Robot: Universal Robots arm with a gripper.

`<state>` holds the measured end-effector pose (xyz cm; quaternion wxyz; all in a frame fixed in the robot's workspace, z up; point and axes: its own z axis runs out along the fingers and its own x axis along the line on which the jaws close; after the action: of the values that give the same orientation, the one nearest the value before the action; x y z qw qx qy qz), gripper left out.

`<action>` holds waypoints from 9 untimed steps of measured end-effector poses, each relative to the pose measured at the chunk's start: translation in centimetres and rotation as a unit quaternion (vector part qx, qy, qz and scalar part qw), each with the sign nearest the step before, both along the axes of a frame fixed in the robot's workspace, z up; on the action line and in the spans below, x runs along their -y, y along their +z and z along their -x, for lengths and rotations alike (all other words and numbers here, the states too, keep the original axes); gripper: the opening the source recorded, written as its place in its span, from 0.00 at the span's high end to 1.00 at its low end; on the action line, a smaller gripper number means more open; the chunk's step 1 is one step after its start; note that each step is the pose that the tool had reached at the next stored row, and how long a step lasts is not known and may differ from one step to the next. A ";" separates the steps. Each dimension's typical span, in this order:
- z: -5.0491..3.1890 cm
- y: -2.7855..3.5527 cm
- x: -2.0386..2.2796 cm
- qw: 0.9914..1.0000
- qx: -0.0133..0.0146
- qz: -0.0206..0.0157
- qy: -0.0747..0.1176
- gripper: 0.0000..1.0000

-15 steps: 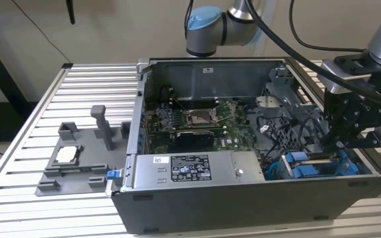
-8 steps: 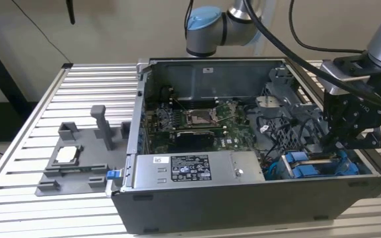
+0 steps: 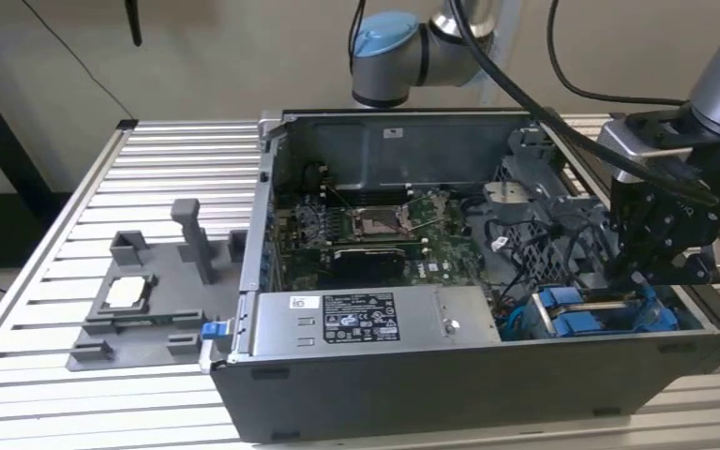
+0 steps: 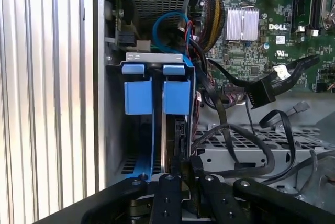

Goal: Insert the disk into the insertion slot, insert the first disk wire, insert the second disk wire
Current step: 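Insert the first disk wire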

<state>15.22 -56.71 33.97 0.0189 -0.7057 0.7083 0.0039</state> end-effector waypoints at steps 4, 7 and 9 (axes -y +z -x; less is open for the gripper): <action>0.00 -0.20 0.00 1.000 0.000 0.000 -0.009 0.81; 0.00 -0.44 0.00 1.000 0.000 0.000 -0.014 0.81; 0.00 -0.67 0.01 1.000 0.000 0.000 -0.015 0.81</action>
<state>15.21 -56.72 33.30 0.0187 -0.6951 0.7186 0.0033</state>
